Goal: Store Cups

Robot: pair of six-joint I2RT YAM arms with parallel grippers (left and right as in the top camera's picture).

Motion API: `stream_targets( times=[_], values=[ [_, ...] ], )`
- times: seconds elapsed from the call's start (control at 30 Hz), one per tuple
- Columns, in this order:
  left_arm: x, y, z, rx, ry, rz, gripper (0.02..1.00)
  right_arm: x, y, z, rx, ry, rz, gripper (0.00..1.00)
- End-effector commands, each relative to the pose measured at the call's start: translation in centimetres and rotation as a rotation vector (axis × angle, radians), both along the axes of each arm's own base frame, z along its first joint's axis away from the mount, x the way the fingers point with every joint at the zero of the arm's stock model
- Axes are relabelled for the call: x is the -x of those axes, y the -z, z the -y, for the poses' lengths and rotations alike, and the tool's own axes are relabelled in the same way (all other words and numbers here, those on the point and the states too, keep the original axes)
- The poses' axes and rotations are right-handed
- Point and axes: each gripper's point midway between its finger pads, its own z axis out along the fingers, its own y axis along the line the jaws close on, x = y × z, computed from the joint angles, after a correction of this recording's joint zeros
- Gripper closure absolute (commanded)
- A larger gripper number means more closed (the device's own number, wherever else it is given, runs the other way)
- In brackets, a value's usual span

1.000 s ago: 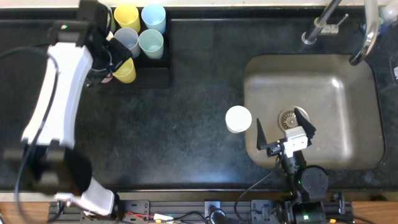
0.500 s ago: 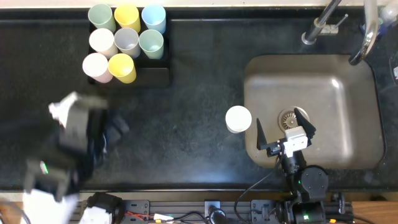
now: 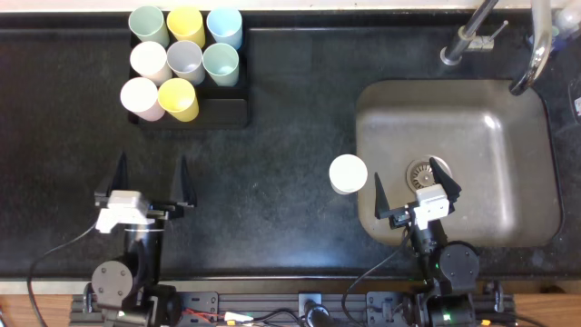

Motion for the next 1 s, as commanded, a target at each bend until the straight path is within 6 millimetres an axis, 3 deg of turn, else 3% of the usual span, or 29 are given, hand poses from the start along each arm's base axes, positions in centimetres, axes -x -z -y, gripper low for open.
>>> stream_targets(
  times=[0.03, 0.1, 0.3, 1.0],
  values=[
    [-0.2, 4.1, 0.0, -0.148, -0.013, -0.138, 0.018, 0.0, 0.3, -0.1, -0.007, -0.004, -0.002, 0.003],
    [-0.2, 7.0, 0.0, -0.162, -0.005, -0.255, 0.02, 0.0, 0.3, -0.1, -0.007, -0.004, -0.002, 0.005],
    [0.1, 9.5, -0.1, -0.174, 0.0, -0.357, 0.018, 0.0, 0.3, -0.1, -0.007, -0.004, -0.002, 0.005],
    [0.1, 9.5, 0.1, -0.174, 0.007, -0.356, 0.018, 0.0, 0.3, -0.1, -0.007, -0.004, -0.002, 0.005]
  ],
)
